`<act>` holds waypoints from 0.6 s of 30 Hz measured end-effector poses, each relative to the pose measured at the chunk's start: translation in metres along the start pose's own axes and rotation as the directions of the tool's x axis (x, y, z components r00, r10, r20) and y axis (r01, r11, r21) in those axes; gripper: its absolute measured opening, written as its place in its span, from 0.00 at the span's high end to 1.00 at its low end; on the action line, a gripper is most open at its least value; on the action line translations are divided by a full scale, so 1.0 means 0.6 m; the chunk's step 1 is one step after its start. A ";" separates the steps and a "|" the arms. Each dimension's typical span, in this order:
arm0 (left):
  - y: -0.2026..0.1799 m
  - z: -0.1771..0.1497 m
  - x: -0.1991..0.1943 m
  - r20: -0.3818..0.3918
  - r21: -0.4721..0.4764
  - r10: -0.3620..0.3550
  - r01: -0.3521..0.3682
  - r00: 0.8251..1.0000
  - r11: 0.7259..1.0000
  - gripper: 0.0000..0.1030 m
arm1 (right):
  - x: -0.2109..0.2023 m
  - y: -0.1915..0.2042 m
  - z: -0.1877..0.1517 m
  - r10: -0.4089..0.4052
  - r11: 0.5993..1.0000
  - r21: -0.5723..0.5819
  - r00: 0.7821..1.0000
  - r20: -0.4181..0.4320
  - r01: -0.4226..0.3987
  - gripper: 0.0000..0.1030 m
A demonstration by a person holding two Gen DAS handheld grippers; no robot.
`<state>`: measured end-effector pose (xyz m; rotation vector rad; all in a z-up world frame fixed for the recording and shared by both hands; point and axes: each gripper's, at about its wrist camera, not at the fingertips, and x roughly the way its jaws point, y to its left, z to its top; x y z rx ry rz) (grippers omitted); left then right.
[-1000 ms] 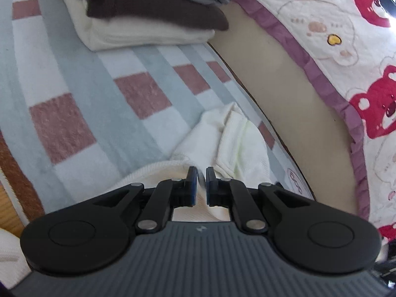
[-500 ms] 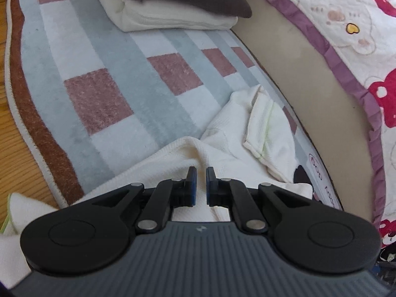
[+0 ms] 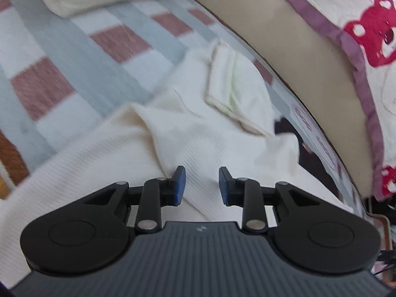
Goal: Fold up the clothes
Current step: 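Pull the blanket fold flat with the left gripper toward the mat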
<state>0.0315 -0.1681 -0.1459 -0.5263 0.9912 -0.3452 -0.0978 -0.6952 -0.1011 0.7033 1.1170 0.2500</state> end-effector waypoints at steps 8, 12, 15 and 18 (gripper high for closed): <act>-0.004 0.007 0.016 0.021 -0.081 -0.012 0.013 1.000 0.997 0.60 | 0.052 0.053 -0.101 -0.033 0.984 -0.161 0.966 0.257 0.077 0.87; -0.015 0.010 -0.001 0.096 -0.057 -0.103 0.109 0.990 0.992 1.00 | -0.010 0.068 -0.109 0.085 0.976 -0.217 0.909 0.409 0.007 0.87; -0.023 0.009 -0.024 0.128 -0.014 -0.062 0.064 0.990 0.998 1.00 | -0.090 0.055 -0.085 0.156 0.978 -0.197 0.875 0.458 -0.072 0.87; -0.025 0.006 -0.032 0.117 0.028 -0.004 0.001 0.993 1.000 1.00 | -0.117 0.041 -0.055 0.046 0.984 -0.175 0.912 0.407 0.029 0.87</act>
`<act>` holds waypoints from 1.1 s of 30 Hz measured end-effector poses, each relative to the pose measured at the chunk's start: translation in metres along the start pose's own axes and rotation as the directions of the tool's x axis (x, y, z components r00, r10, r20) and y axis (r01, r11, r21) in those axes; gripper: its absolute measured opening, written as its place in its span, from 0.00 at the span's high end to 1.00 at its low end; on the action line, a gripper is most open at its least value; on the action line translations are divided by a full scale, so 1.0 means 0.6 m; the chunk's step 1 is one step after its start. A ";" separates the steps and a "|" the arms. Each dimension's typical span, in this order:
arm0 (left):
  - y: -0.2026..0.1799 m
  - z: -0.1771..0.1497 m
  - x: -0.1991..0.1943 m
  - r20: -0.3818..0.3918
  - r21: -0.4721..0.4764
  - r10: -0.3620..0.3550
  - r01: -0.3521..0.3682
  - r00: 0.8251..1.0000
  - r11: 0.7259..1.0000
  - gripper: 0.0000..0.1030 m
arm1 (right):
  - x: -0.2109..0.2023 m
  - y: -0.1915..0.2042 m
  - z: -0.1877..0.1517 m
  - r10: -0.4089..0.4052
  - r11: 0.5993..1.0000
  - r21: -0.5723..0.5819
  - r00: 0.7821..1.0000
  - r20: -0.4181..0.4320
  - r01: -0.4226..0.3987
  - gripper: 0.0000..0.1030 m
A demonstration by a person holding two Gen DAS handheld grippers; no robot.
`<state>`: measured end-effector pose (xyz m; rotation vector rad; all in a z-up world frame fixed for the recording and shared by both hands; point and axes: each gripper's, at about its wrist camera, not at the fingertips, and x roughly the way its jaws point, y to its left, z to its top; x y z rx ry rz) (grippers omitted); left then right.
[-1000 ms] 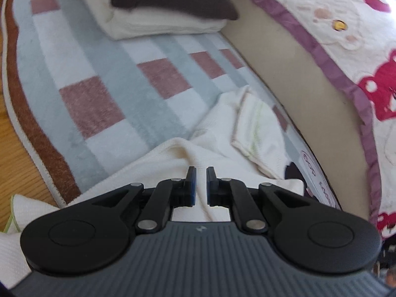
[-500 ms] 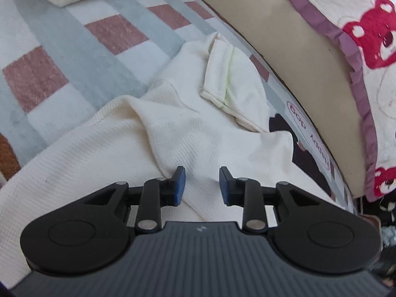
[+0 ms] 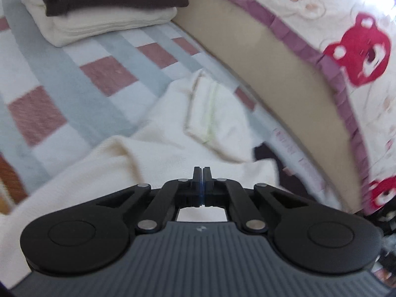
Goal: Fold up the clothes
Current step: 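Pull the blanket fold flat with the left gripper toward the mat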
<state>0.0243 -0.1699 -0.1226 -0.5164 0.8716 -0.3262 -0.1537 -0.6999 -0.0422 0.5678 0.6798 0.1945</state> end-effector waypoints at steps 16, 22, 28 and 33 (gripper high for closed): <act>0.052 -0.038 0.031 -0.122 -0.233 -0.104 0.073 0.987 0.970 0.81 | 0.057 -0.048 -0.116 -0.148 0.976 0.124 0.965 -0.216 0.177 0.41; 0.019 -0.013 0.049 -0.177 -0.115 -0.028 0.007 0.984 0.993 0.99 | 0.048 -0.024 -0.113 -0.200 0.979 0.011 0.970 -0.138 0.203 0.94; 0.002 -0.024 0.003 -0.117 0.028 0.145 -0.143 0.982 0.989 1.00 | -0.017 -0.013 -0.080 -0.172 0.985 -0.027 0.978 -0.121 0.170 0.94; 0.003 -0.037 0.009 -0.133 0.076 0.203 -0.194 0.970 0.978 1.00 | 0.015 -0.033 -0.102 -0.276 0.960 -0.108 0.931 -0.240 0.257 0.91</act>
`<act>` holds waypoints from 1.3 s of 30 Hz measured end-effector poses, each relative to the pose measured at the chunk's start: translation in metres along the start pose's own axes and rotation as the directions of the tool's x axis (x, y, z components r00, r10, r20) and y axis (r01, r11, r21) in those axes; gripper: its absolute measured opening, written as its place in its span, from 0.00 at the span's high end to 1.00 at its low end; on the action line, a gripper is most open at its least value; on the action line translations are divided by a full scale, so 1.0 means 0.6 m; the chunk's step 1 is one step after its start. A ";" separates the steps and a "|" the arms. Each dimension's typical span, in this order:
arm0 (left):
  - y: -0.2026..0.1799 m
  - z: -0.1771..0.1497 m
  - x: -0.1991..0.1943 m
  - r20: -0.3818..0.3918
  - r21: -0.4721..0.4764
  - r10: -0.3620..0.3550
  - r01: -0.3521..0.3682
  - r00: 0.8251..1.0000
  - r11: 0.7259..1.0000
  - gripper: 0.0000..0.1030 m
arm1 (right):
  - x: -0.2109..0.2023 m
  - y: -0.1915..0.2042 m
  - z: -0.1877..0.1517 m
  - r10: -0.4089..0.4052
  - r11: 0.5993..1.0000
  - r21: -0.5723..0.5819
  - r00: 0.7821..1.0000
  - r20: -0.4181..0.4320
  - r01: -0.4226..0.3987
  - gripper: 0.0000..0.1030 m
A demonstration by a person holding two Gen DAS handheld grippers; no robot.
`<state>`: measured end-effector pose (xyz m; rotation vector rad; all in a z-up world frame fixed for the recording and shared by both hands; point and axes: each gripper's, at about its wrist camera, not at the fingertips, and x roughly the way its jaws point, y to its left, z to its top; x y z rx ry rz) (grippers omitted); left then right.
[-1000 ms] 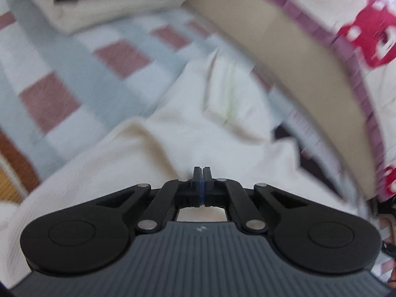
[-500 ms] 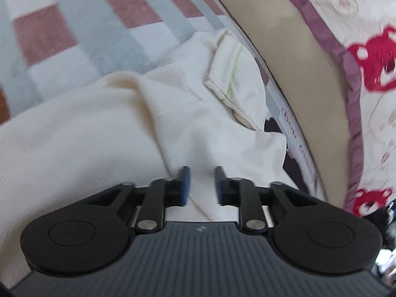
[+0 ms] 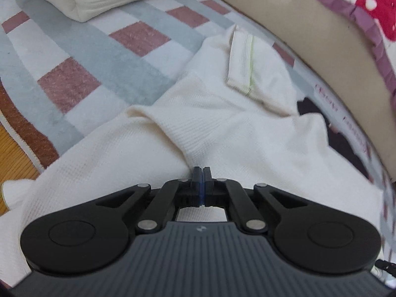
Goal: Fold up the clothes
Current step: 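Pull the blanket fold flat with the left gripper toward the mat, then open the left gripper and release the blanket, then grasp the green-piped blanket corner with the left gripper and lift it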
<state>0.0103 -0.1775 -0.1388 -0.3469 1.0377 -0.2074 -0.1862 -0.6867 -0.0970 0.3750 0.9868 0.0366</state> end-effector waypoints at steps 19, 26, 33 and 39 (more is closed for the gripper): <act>-0.075 0.045 -0.070 0.132 0.128 -0.022 0.004 0.991 0.992 0.61 | -0.047 0.086 0.223 0.078 0.992 -0.107 0.996 0.051 -0.072 0.63; -0.113 0.083 -0.051 0.165 0.158 -0.038 0.011 0.986 0.987 0.60 | -0.026 0.297 0.337 0.297 0.825 -0.469 0.948 -0.117 -0.316 0.47; -0.135 0.092 0.019 0.105 0.153 -0.018 0.002 0.994 0.988 0.57 | 0.078 0.412 0.310 0.066 0.797 -0.600 0.998 -0.022 -0.066 0.45; -0.152 0.135 0.059 0.050 0.191 -0.001 -0.009 0.999 0.982 0.47 | 0.236 0.371 0.277 0.242 0.880 -0.411 0.969 -0.046 -0.240 0.49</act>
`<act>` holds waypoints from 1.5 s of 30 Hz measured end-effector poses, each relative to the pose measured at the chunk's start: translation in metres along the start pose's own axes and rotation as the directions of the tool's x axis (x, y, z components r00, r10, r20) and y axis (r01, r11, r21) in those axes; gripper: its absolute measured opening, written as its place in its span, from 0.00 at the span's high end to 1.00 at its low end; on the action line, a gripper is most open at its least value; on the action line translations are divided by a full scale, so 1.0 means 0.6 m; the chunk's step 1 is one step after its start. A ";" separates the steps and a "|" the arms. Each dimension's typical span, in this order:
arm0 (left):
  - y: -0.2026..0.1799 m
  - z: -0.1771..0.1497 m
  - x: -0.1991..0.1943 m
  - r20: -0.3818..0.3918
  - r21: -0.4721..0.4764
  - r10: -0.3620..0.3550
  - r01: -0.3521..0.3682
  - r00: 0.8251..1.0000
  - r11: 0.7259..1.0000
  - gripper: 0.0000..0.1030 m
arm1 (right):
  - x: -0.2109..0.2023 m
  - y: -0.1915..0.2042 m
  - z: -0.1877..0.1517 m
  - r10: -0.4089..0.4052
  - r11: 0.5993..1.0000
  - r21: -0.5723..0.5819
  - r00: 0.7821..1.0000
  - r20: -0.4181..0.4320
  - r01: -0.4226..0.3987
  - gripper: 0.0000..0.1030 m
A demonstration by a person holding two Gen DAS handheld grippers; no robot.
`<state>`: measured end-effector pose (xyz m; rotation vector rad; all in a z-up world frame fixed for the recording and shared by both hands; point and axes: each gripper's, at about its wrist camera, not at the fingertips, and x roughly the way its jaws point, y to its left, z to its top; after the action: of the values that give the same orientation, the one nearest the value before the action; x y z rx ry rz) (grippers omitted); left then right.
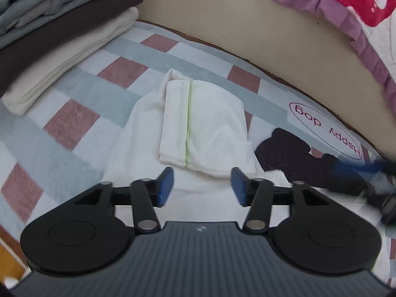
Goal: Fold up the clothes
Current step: 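Grasp the green-piped blanket corner with the left gripper and lift it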
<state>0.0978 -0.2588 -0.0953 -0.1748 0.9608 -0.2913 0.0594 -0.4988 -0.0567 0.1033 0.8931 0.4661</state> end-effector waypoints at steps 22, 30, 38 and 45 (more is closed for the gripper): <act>-0.009 0.054 0.132 0.003 0.139 0.065 -0.065 0.998 0.988 0.71 | 0.146 -0.106 -0.042 0.367 0.903 0.260 0.929 -0.055 -0.342 0.57; -0.062 0.082 0.052 0.084 0.261 0.094 -0.113 0.992 0.959 0.89 | 0.157 -0.126 -0.042 0.447 0.857 0.319 0.892 -0.070 -0.404 0.57; -0.062 0.103 -0.062 0.294 0.243 0.155 -0.231 0.943 0.942 0.89 | 0.160 -0.137 -0.055 0.513 0.811 0.377 0.854 -0.090 -0.447 0.56; -0.054 0.090 -0.108 0.283 0.132 0.086 -0.128 0.955 0.983 0.89 | 0.165 -0.136 -0.053 0.514 0.804 0.393 0.854 -0.082 -0.446 0.57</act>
<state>0.1020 -0.2678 -0.0056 -0.0243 0.6654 -0.2301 0.1161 -0.5323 -0.1710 0.6512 1.1341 0.7941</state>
